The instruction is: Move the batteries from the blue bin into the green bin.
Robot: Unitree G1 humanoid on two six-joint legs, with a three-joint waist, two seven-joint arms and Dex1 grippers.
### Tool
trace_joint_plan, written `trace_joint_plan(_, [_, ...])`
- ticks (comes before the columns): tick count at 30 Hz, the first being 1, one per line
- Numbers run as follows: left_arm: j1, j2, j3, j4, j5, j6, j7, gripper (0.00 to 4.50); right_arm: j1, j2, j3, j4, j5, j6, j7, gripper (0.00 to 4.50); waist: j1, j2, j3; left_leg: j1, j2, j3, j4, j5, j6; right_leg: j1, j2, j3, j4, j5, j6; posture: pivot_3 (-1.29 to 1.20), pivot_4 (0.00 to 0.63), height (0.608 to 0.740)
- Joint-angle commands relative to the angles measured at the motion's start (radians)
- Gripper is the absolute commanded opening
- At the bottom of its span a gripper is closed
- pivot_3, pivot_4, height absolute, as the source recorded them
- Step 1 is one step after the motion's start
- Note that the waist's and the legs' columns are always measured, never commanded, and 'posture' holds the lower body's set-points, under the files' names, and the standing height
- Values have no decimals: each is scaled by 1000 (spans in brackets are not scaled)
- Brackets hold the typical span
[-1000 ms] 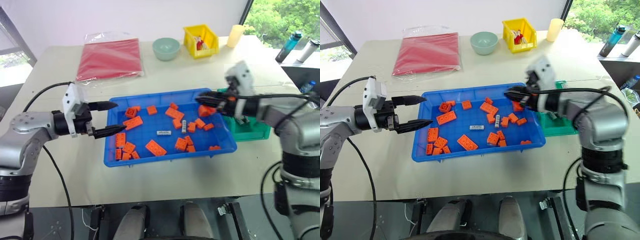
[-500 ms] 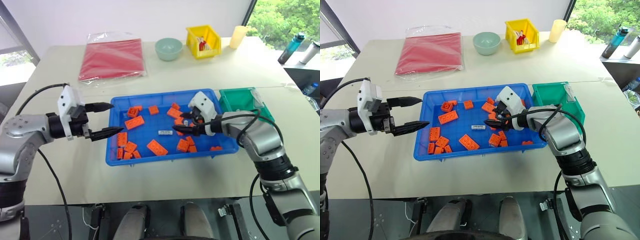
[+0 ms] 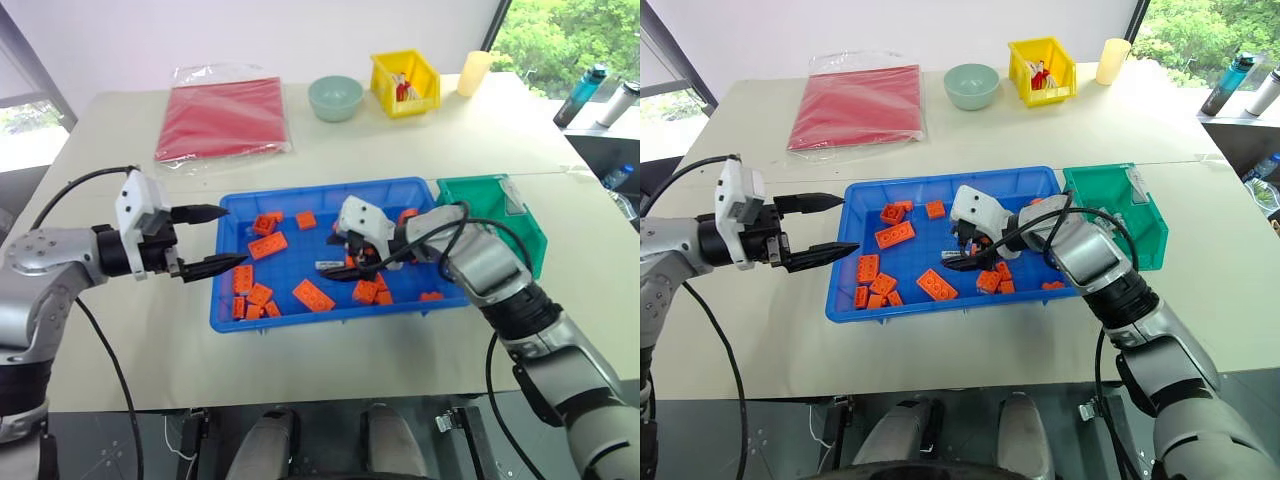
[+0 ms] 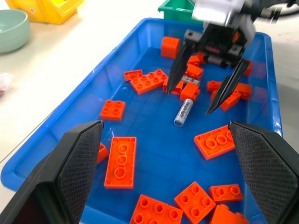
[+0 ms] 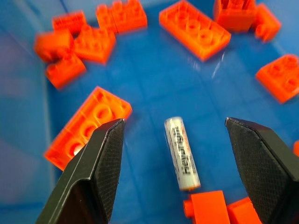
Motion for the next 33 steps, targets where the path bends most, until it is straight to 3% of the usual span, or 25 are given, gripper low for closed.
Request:
trace_joint_plan(1, [-6, 5, 3, -46, -30, 8, -12, 4500, -26, 20, 31, 51, -55, -77, 23, 3505, -3, 0, 0, 0, 0, 0, 0, 0, 0, 0, 0, 0, 0, 0, 0, 0, 150, 717])
trace_joint_plan(6, [24, 27, -2, -86, -53, 26, -58, 4500, -24, 46, 39, 166, -110, -159, 38, 3505, -10, 0, 0, 0, 0, 0, 0, 0, 0, 0, 0, 0, 0, 0, 0, 0, 150, 717])
trace_joint_plan(7, [30, 33, -5, -91, -54, 25, -68, 4500, -22, 50, 39, 181, -117, -169, 41, 2990, -11, 0, 0, 0, 0, 0, 0, 0, 0, 0, 0, 0, 0, 0, 0, 0, 150, 717])
trace_joint_plan(8, [33, 35, -6, -94, -54, 24, -73, 4500, -20, 52, 38, 188, -122, -176, 44, 2825, -12, 0, 0, 0, 0, 0, 0, 0, 0, 0, 0, 0, 0, 0, 0, 0, 150, 717])
trace_joint_plan(11, [25, 37, -20, -88, -44, 12, -87, 4500, -10, 58, 31, 188, -128, -184, 54, 1239, -10, 0, 0, 0, 0, -1, 0, 0, 0, 0, 1, 0, 0, 0, 0, 0, 150, 717])
trace_joint_plan(14, [5, 37, -39, -70, -35, -2, -105, 4500, 7, 61, -6, 130, -101, -135, 57, 60, -9, 0, 0, 0, 0, -1, 0, 0, 0, 0, 0, 0, 0, 0, 0, 0, 150, 717])
trace_joint_plan(18, [-24, 26, -63, -36, -17, -14, -118, 4500, 15, 63, -166, -42, 30, 67, 22, 71, -9, 0, 0, 0, 0, -1, 0, 0, 0, 0, 0, 0, 0, 0, 0, 0, 150, 717])
trace_joint_plan(22, [-45, 18, -74, -10, -14, -24, -127, 4500, -9, 16, -418, -165, 148, 294, -71, 71, -5, 0, 0, 0, 0, -1, 0, 0, 0, 0, 0, 0, 0, 0, 0, 0, 150, 717])
trace_joint_plan(27, [-77, 6, -99, 31, -9, -33, -149, 4500, 40, -172, -708, -197, 210, 478, -152, 71, 22, 0, 0, 0, -1, -1, 0, 0, 0, 1, -1, 0, -1, 0, 0, 0, 150, 717])
trace_joint_plan(33, [-137, -26, -148, 81, 16, -55, -177, 4500, 231, -348, -850, -191, 208, 476, -183, 71, 18, 0, 0, 0, -1, 2, 0, 0, 0, 1, -1, 0, 0, 0, 0, 0, 150, 717])
